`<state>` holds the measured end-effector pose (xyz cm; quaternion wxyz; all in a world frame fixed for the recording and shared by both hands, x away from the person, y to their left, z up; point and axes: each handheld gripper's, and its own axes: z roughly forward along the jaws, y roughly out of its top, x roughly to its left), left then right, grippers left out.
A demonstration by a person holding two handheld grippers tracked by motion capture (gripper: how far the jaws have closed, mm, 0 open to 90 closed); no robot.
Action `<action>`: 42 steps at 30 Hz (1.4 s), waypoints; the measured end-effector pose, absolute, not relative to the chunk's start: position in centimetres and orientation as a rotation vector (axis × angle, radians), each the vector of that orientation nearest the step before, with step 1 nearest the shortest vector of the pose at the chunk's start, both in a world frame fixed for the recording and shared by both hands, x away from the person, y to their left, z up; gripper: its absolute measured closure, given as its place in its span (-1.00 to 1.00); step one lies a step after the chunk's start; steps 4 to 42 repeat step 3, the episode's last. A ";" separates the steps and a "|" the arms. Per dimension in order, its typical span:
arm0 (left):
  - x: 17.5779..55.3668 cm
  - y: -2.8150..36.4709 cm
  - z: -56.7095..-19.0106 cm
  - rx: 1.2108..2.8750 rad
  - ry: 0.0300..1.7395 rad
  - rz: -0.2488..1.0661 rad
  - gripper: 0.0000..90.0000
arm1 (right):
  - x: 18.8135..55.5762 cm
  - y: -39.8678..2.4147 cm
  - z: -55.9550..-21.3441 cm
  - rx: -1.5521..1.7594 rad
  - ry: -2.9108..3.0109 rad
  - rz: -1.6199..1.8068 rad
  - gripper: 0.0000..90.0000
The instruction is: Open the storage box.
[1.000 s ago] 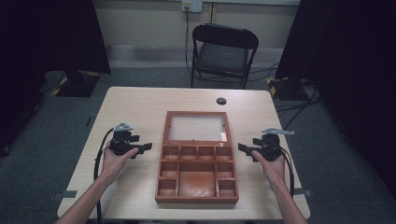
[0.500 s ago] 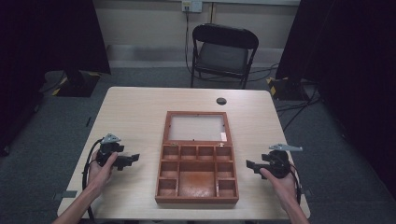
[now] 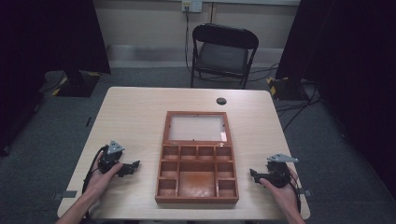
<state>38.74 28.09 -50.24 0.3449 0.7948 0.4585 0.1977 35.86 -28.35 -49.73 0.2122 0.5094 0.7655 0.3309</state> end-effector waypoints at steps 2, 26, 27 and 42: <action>38.9 28.1 -50.2 2.072 1.196 0.518 -0.87 | 35.8 -28.2 -50.0 1.389 2.117 0.921 -0.72; 39.1 28.2 -50.2 2.090 1.187 0.516 -0.90 | 35.8 -28.2 -50.0 1.392 2.115 0.920 -0.72; 39.1 28.2 -50.2 2.090 1.187 0.516 -0.90 | 35.8 -28.2 -50.0 1.392 2.115 0.920 -0.72; 39.1 28.2 -50.2 2.090 1.187 0.516 -0.90 | 35.8 -28.2 -50.0 1.392 2.115 0.920 -0.72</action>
